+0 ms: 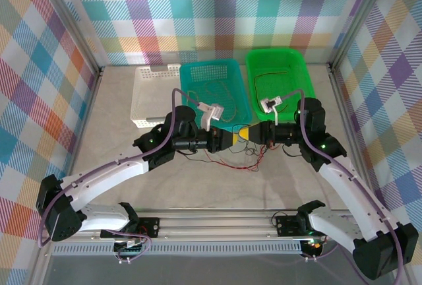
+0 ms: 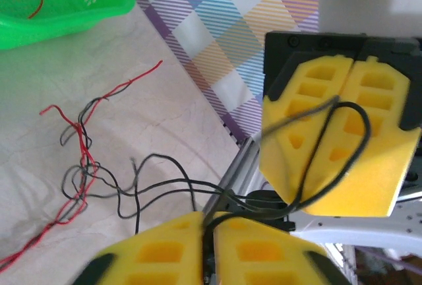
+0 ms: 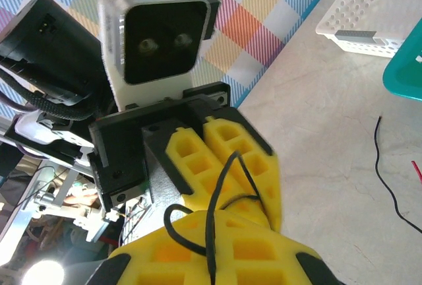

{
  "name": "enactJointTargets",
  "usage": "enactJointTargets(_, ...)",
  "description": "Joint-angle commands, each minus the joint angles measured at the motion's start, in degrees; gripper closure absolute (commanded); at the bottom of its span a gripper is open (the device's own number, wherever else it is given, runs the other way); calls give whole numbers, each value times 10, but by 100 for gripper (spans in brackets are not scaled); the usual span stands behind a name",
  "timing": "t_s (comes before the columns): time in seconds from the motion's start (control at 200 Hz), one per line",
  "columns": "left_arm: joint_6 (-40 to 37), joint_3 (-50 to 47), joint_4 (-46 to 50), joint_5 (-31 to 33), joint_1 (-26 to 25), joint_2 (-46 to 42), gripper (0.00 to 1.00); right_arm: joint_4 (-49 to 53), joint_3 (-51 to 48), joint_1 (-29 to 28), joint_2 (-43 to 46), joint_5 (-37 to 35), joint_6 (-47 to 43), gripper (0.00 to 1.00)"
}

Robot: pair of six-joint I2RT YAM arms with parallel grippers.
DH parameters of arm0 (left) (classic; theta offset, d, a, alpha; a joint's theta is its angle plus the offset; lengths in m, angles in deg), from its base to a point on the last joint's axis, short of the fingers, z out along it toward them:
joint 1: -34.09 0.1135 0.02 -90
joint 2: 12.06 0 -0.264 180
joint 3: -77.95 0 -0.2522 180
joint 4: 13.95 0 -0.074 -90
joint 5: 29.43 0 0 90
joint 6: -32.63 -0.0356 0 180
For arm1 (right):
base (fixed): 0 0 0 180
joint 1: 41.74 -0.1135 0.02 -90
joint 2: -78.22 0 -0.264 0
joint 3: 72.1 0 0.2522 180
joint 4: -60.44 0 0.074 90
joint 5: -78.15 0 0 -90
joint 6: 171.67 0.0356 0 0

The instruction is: Untangle the cables

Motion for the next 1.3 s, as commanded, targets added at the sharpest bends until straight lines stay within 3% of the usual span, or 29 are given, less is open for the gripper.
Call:
enactJointTargets(0.0, -9, -7, -10, 10, -5, -20, 100, -10, -1, -4, -1, 3, -5, 100)
enactJointTargets(0.06, -12, -7, -1, 20, -5, -27, 100, 0, -2, -4, 1, -4, -11, 100)
enactJointTargets(0.265, -32, 20, 122, 140, 1, -63, 100, 52, -16, -4, 7, -72, -40, 72)
enactJointTargets(0.595, -68, 100, 332, 206, 28, -71, 100, 80, -41, -4, 18, -177, -63, 38)
enactJointTargets(0.92, -129, 235, 522, 259, 33, -45, 100, 0, -105, -7, 18, -155, -72, 26)
enactJointTargets(1.295, -146, 249, 540, 227, 33, -71, 100, -86, -155, -79, -56, -269, -132, 23)
